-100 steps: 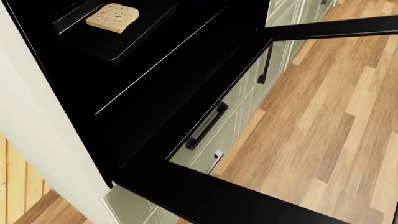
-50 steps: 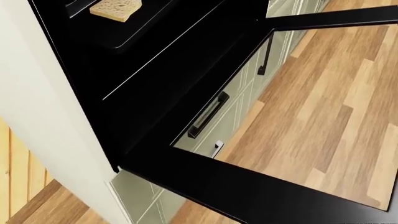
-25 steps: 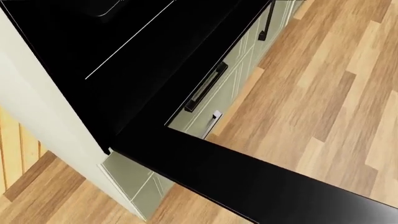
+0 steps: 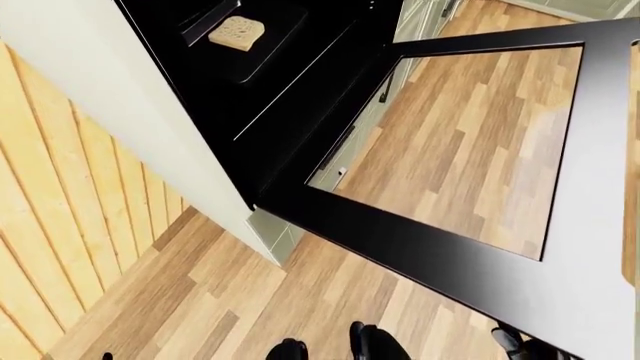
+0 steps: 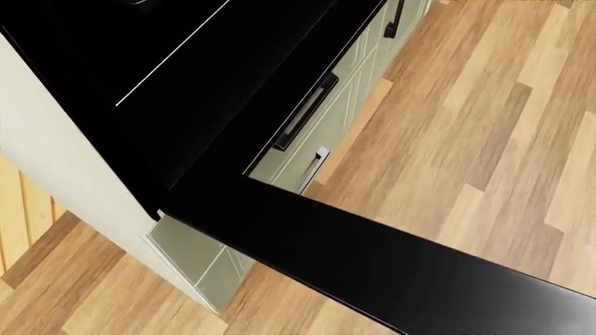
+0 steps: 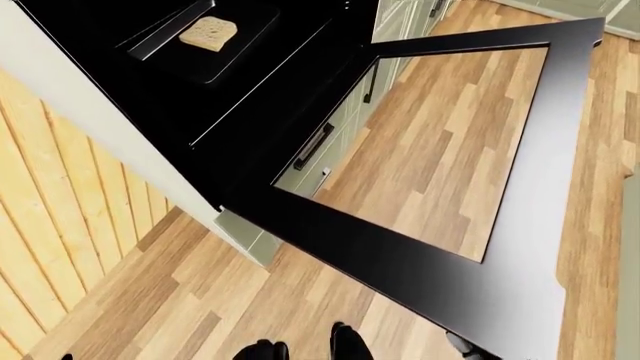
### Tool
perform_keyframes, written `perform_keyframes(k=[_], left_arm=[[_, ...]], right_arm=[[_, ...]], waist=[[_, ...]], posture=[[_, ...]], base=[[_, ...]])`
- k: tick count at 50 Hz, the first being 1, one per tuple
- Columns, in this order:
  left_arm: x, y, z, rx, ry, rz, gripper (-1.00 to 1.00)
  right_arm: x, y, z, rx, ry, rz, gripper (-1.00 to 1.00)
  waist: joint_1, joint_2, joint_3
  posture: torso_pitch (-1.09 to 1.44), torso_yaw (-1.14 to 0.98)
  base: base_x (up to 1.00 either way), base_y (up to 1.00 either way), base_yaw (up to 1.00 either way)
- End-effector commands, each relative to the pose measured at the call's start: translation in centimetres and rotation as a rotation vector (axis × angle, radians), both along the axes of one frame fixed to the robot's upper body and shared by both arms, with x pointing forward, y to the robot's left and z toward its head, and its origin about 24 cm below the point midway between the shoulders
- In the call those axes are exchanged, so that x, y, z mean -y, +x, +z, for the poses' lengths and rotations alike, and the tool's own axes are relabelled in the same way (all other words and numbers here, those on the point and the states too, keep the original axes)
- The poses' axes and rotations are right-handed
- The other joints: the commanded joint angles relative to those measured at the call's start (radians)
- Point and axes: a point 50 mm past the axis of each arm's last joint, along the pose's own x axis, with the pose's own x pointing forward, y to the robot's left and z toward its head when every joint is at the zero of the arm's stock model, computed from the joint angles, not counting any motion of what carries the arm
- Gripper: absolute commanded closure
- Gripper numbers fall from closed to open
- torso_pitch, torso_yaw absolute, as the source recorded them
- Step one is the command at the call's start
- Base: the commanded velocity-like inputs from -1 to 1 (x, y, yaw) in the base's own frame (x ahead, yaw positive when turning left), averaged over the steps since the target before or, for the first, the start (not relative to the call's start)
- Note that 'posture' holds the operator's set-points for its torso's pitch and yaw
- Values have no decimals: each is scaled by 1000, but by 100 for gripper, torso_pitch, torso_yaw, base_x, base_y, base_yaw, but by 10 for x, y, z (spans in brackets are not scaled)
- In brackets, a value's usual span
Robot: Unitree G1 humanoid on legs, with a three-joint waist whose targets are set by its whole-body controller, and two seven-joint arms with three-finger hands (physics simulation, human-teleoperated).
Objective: Close the oven door.
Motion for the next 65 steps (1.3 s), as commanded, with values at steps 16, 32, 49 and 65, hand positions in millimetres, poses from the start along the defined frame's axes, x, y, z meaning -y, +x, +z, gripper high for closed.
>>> perform_keyframes(k=[16, 32, 49, 65], left_arm=[[-8, -3, 5, 18, 33, 14, -100], [-8, -2, 6, 20, 30, 15, -100], [-8, -3, 5, 18, 29, 15, -100], [-7, -3, 5, 16, 26, 16, -100]], right_arm=[[10, 39, 27, 142, -33, 53, -100], [2, 82, 47, 244, 46, 95, -100], [-18, 120, 83, 357, 78, 214, -100], [-57, 127, 158, 487, 77, 341, -100]], waist=[[4, -6, -22], [14, -14, -30], [23, -15, -39], [29, -8, -41]], posture=[[35, 0], [35, 0], [35, 0], [35, 0]], base=[[0, 0, 0], [0, 0, 0], [0, 0, 0], [0, 0, 0]])
